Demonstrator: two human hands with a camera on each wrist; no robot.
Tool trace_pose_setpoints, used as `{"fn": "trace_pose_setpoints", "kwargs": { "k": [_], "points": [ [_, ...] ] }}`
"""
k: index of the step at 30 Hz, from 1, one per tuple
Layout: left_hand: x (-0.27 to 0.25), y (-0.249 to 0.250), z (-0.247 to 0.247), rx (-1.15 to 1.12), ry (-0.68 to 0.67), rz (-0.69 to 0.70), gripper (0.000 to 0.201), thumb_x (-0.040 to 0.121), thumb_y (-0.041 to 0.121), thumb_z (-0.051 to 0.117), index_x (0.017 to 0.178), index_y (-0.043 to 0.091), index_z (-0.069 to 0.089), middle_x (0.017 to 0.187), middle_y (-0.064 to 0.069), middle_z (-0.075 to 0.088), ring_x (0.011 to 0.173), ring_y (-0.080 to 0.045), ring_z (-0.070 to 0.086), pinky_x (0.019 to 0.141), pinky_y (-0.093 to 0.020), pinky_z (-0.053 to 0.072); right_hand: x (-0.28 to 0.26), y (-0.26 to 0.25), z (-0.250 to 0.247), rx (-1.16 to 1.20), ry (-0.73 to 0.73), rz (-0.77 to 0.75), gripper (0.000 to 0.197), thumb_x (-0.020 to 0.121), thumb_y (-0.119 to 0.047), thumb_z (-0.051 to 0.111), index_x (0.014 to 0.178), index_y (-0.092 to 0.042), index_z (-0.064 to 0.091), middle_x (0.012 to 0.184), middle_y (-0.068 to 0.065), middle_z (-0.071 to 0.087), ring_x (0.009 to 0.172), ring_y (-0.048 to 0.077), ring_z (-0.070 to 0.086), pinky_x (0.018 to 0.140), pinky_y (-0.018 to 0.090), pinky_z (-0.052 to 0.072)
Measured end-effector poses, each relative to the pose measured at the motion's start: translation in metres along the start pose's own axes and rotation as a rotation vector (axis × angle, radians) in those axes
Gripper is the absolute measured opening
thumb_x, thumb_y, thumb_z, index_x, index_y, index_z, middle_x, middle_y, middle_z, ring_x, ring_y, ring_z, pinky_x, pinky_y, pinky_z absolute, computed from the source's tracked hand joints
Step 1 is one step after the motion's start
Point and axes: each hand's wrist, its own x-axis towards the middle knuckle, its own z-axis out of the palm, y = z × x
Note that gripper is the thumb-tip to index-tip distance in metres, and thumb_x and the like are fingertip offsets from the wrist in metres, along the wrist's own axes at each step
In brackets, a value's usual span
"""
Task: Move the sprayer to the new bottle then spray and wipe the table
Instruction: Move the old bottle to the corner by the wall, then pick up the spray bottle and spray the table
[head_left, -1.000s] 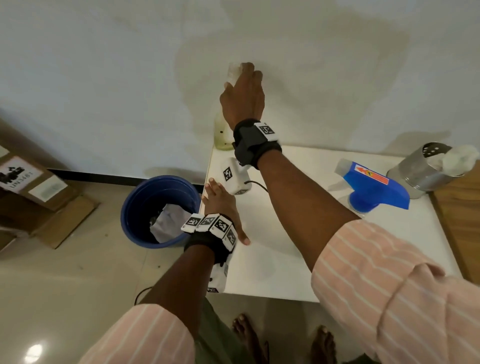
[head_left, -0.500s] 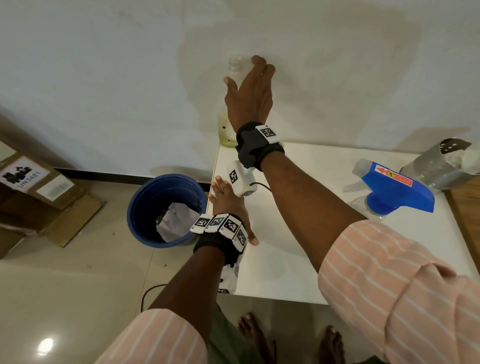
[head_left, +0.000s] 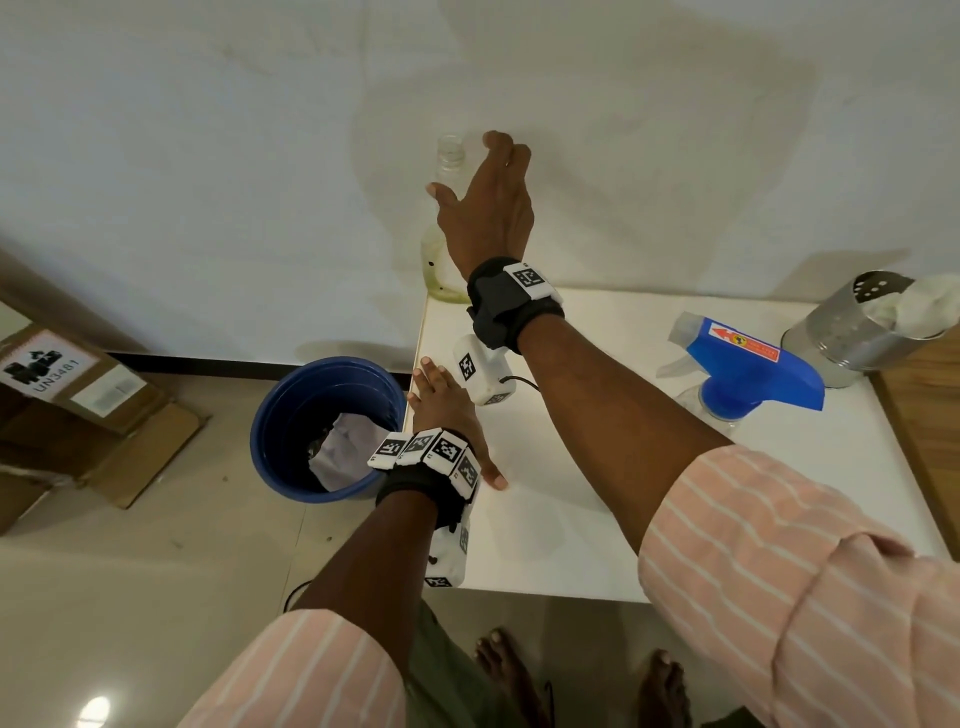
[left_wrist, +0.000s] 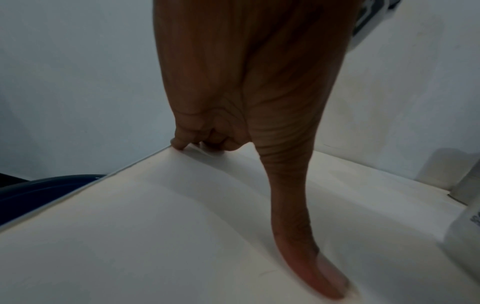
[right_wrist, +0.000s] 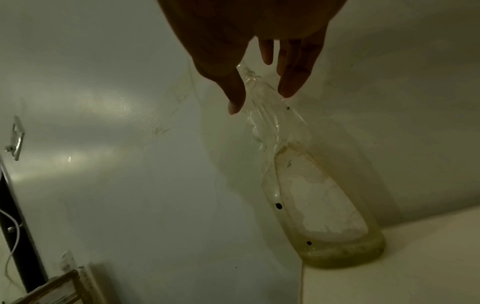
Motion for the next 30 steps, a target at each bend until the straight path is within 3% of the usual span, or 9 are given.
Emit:
{"fn": "trace_pose_setpoints", "kwargs": {
  "k": [8, 10, 12, 15, 17, 21, 24, 28, 30],
  "points": [
    [0.004, -0.006, 0.006, -0.052, 0.041, -0.015, 0.167, 0.037, 0.046, 0.093, 0.147, 0.005, -0.025, 0.157, -0.015, -0.023, 0.147, -0.032, -0.016, 0.122, -0.044, 0.003, -0.026, -0.009, -0.017, 0.042, -0.001, -0.006, 0.06, 0.081, -0.027, 0.073, 0.129, -0.006, 0.044, 0.127, 0.01, 0.047, 0.1, 0.028, 0.063, 0.075, 0.032, 0.049],
    [0.0, -0.007, 0.003, -0.198, 0.055, -0.025, 0.133, 0.067, 0.034, 0.083, 0.148, 0.004, -0.017, 0.16, -0.015, -0.013, 0.149, -0.031, -0.003, 0.122, -0.043, 0.01, -0.042, -0.017, -0.029, 0.038, -0.006, -0.022, 0.055, 0.085, -0.027, 0.069, 0.129, -0.006, 0.044, 0.127, 0.011, 0.047, 0.098, 0.028, 0.063, 0.076, 0.033, 0.05],
    [-0.011, -0.005, -0.006, -0.222, 0.072, -0.018, 0.079, 0.096, 0.02, 0.051, 0.15, 0.001, -0.002, 0.16, -0.016, 0.003, 0.148, -0.031, 0.011, 0.12, -0.04, 0.015, -0.063, -0.027, -0.043, 0.044, -0.047, -0.072, 0.049, 0.088, -0.027, 0.066, 0.128, -0.007, 0.045, 0.128, 0.01, 0.047, 0.097, 0.027, 0.064, 0.078, 0.033, 0.051],
    [-0.025, -0.012, -0.006, 0.097, 0.153, 0.143, 0.044, 0.103, 0.011, 0.029, 0.145, -0.001, 0.027, 0.152, -0.021, 0.032, 0.141, -0.033, 0.031, 0.116, -0.039, 0.026, -0.099, -0.044, -0.077, 0.062, -0.067, -0.239, 0.041, 0.088, -0.027, 0.065, 0.121, -0.007, 0.053, 0.123, 0.009, 0.053, 0.085, 0.025, 0.067, 0.071, 0.034, 0.056],
    [-0.043, 0.008, -0.001, 0.012, 0.194, -0.009, 0.037, 0.099, 0.008, 0.041, 0.135, -0.001, 0.042, 0.141, -0.02, 0.046, 0.131, -0.034, 0.045, 0.108, -0.039, 0.037, -0.122, -0.055, -0.111, 0.094, -0.004, -0.391, 0.034, 0.087, -0.026, 0.068, 0.114, -0.006, 0.06, 0.115, 0.007, 0.06, 0.075, 0.021, 0.066, 0.06, 0.033, 0.055],
    [-0.072, 0.016, 0.022, 0.106, 0.197, 0.038, 0.065, 0.071, 0.045, 0.079, 0.116, 0.005, 0.055, 0.12, -0.013, 0.06, 0.11, -0.03, 0.059, 0.088, -0.037, 0.047, -0.149, -0.048, -0.207, 0.2, 0.354, -0.532, 0.039, 0.082, -0.03, 0.075, 0.104, 0.001, 0.067, 0.102, 0.01, 0.067, 0.085, 0.025, 0.063, 0.071, 0.038, 0.054],
    [-0.084, 0.026, 0.039, -0.043, 0.116, 0.203, 0.099, 0.056, 0.058, 0.082, 0.134, 0.009, 0.045, 0.132, -0.013, 0.055, 0.122, -0.031, 0.052, 0.099, -0.039, 0.045, -0.152, -0.005, -0.272, 0.193, 0.6, -0.395, 0.063, 0.072, -0.044, 0.081, 0.108, 0.003, 0.062, 0.109, 0.01, 0.065, 0.097, 0.025, 0.062, 0.078, 0.041, 0.052],
    [-0.104, 0.06, 0.051, -0.238, 0.076, 0.475, 0.134, 0.043, 0.062, 0.085, 0.151, 0.016, 0.02, 0.153, -0.003, 0.037, 0.141, -0.021, 0.035, 0.114, -0.036, 0.034, -0.152, 0.05, -0.291, 0.244, 0.315, -0.064, 0.081, 0.062, -0.059, 0.081, 0.121, -0.012, 0.053, 0.116, -0.003, 0.062, 0.106, 0.011, 0.058, 0.087, 0.032, 0.049],
    [-0.108, 0.079, 0.058, -0.363, 0.118, 0.511, 0.135, 0.039, 0.071, 0.081, 0.15, 0.02, 0.024, 0.15, 0.001, 0.041, 0.137, -0.017, 0.04, 0.113, -0.038, 0.037, -0.154, 0.064, -0.281, 0.344, 0.071, 0.127, 0.076, 0.062, -0.06, 0.079, 0.121, -0.019, 0.054, 0.11, -0.007, 0.065, 0.1, 0.008, 0.062, 0.083, 0.024, 0.051]
  ]
}}
